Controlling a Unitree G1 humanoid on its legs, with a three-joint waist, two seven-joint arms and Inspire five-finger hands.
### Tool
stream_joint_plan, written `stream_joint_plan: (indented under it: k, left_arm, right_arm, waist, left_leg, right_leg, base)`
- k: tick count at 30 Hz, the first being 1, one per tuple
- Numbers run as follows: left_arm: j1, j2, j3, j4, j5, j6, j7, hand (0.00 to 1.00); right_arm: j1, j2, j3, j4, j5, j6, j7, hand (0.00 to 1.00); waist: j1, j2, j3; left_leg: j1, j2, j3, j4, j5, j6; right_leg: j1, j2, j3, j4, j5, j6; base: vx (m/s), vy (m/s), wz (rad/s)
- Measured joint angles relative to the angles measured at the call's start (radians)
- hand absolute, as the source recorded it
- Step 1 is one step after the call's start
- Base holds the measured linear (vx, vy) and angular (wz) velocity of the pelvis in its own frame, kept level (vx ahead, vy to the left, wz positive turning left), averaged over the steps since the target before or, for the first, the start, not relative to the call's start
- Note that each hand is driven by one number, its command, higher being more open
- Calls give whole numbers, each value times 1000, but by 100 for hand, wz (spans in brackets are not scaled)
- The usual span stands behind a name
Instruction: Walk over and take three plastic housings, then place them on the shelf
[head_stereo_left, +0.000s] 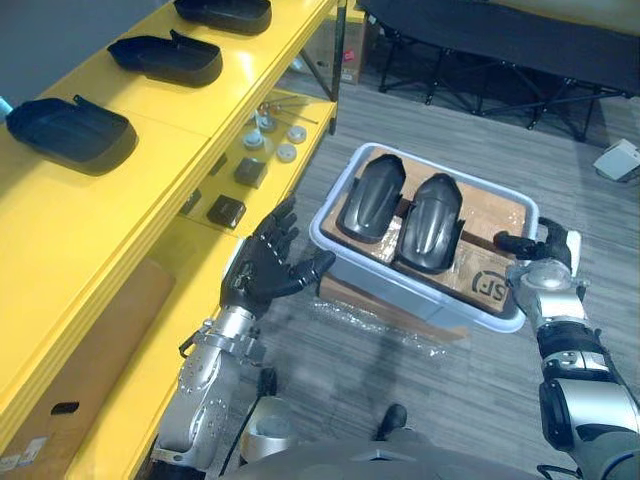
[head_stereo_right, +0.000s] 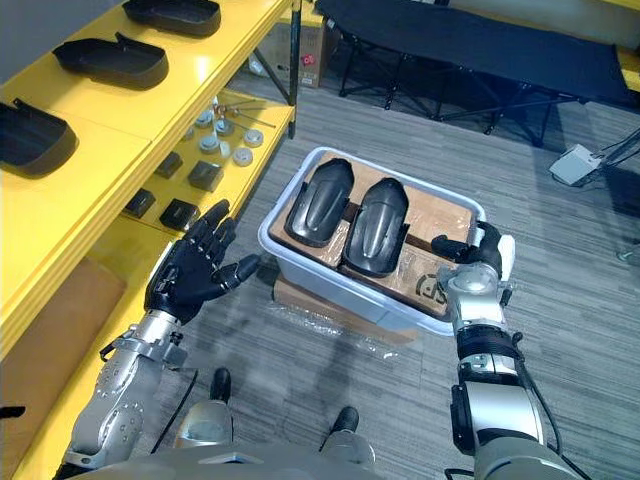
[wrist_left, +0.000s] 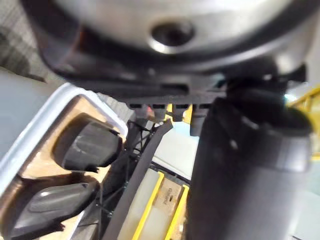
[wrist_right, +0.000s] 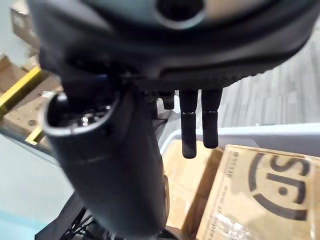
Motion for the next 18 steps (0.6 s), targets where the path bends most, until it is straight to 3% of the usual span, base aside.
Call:
stream_joint_plan:
  k: [2, 6, 10, 18]
  left_arm:
    - [1, 7, 3, 29, 0, -2, 1, 100]
    - [-20, 25, 5, 57, -1, -22, 11, 100]
    - [-37, 27, -5, 62, -7, -57, 37, 100]
    - [-47, 25, -57, 122, -16, -123, 78, 100]
  right_arm:
    - [-23, -1, -7, 41, 40, -24, -19, 100]
    - [-141, -45, -7, 117, 99, -75, -35, 100]
    - [-261, -150, -3, 160, 104, -134, -52, 100]
    - [-407, -248, 93, 205, 143, -164, -109, 100]
  waist:
    - [4, -8, 10]
    - [4, -14, 111]
    - [25, 13, 194]
    - [27, 43, 238]
  left_leg:
    - [-37, -2, -9, 2, 11, 2]
    - [-97, -4, -26, 59, 4, 6]
    - [-162, -5, -42, 100, 5, 8]
    - [-218, -10, -54, 143, -14, 17]
  right_leg:
    - [-31, 0, -3, 0, 13, -2]
    - [-59, -2, -5, 3, 30, -6]
    - [-105, -4, -5, 15, 48, -9]
    - [-149, -14, -3, 39, 45, -11]
  base:
    - [-63, 9, 9]
    - [-82, 21, 7]
    - [-63, 25, 4]
    - [-4, 7, 1]
